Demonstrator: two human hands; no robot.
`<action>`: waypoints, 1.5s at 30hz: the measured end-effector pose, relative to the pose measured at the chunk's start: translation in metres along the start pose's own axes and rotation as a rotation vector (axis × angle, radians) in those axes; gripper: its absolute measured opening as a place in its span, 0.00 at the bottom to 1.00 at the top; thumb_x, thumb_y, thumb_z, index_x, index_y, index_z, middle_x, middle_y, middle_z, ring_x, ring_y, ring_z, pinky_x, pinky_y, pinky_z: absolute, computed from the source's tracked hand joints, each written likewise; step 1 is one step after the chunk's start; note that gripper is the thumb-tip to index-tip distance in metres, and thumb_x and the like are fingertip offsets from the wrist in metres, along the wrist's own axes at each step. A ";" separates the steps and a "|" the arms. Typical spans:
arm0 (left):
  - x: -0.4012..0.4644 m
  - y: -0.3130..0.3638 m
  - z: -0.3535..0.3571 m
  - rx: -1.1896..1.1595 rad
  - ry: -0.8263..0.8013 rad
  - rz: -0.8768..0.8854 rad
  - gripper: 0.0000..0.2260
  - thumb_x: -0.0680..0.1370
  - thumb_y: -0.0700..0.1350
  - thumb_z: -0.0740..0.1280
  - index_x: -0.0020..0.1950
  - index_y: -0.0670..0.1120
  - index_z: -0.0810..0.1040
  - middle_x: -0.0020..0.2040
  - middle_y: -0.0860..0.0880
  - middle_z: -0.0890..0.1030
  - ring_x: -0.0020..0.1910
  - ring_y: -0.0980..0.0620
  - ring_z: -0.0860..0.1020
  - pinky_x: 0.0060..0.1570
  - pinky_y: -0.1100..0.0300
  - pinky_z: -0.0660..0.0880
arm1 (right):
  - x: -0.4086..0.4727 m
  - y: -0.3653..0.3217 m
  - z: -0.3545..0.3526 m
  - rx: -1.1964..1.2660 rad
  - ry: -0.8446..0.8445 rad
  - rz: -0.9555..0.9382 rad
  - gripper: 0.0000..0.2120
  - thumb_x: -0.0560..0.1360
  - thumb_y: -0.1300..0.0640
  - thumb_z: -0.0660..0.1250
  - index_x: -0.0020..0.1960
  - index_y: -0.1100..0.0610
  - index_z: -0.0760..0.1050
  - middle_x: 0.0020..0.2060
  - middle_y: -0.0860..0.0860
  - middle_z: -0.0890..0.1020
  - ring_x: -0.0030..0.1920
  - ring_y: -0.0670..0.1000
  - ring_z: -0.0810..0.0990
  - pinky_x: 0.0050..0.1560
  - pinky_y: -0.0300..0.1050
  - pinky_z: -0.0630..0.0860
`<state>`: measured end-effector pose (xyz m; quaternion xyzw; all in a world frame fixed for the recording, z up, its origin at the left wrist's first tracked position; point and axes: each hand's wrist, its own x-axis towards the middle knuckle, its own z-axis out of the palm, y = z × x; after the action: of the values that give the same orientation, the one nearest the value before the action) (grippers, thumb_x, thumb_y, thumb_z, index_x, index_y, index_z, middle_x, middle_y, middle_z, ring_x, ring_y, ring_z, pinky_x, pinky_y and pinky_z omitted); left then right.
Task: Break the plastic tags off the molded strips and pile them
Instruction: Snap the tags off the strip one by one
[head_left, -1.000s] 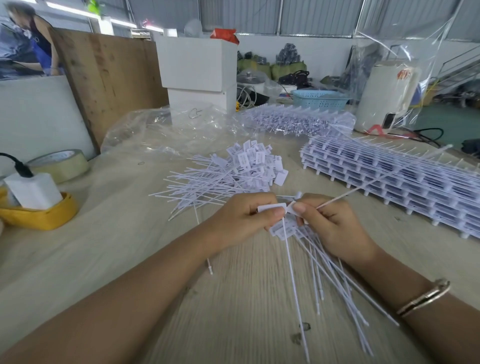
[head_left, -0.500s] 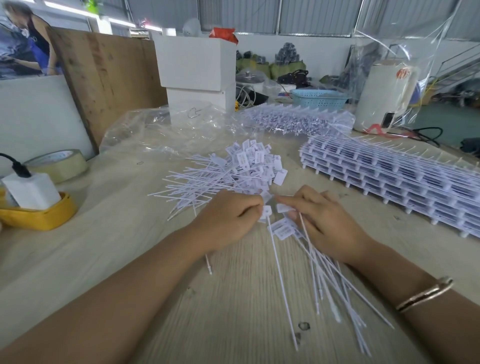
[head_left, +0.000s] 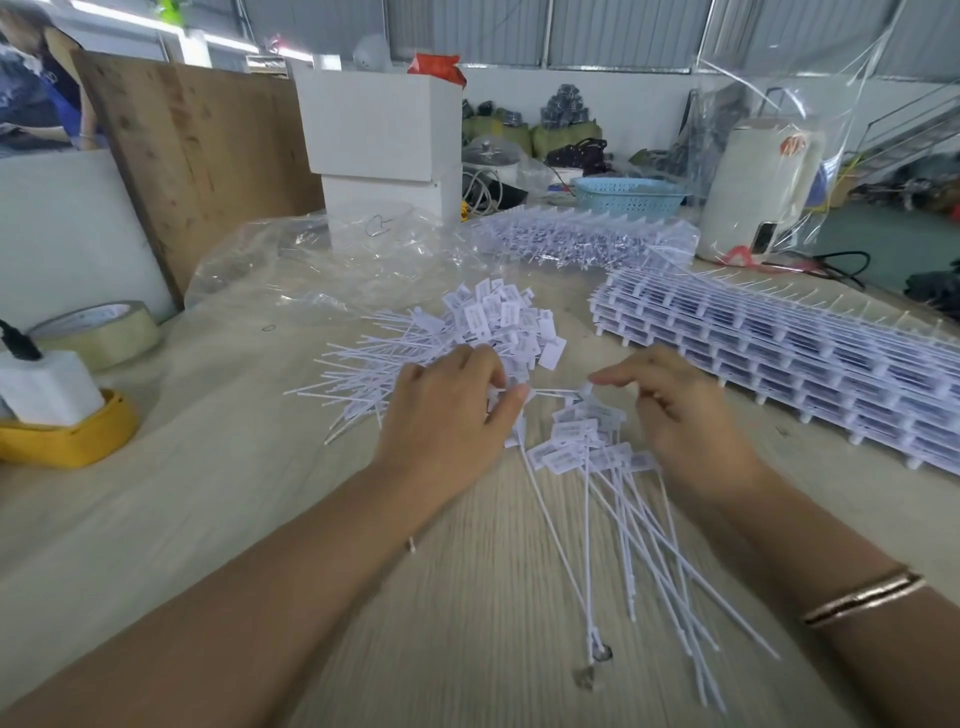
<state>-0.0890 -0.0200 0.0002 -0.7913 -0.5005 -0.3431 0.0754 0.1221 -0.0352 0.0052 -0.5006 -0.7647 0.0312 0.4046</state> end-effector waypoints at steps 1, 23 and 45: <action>0.001 -0.001 -0.005 0.027 0.036 -0.011 0.15 0.79 0.58 0.54 0.41 0.50 0.70 0.38 0.54 0.76 0.39 0.50 0.75 0.51 0.53 0.66 | 0.000 0.000 -0.008 -0.006 0.055 0.047 0.22 0.72 0.75 0.56 0.44 0.52 0.79 0.42 0.45 0.76 0.41 0.40 0.75 0.40 0.30 0.70; -0.013 0.019 -0.010 0.056 -0.585 -0.119 0.21 0.68 0.66 0.61 0.47 0.50 0.68 0.39 0.55 0.70 0.41 0.51 0.72 0.31 0.59 0.61 | -0.012 -0.040 -0.002 0.253 -0.638 0.392 0.20 0.74 0.69 0.56 0.42 0.51 0.82 0.19 0.41 0.72 0.23 0.39 0.68 0.32 0.34 0.65; -0.010 0.014 -0.012 0.267 -0.596 -0.148 0.20 0.77 0.64 0.56 0.48 0.48 0.74 0.41 0.51 0.75 0.43 0.48 0.75 0.39 0.57 0.68 | -0.025 -0.051 0.022 0.121 -0.817 -0.143 0.22 0.76 0.63 0.56 0.66 0.47 0.74 0.59 0.39 0.75 0.56 0.41 0.75 0.59 0.44 0.71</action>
<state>-0.0854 -0.0396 0.0065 -0.8013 -0.5973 -0.0325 0.0036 0.0742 -0.0726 -0.0016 -0.3680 -0.8919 0.2439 0.0979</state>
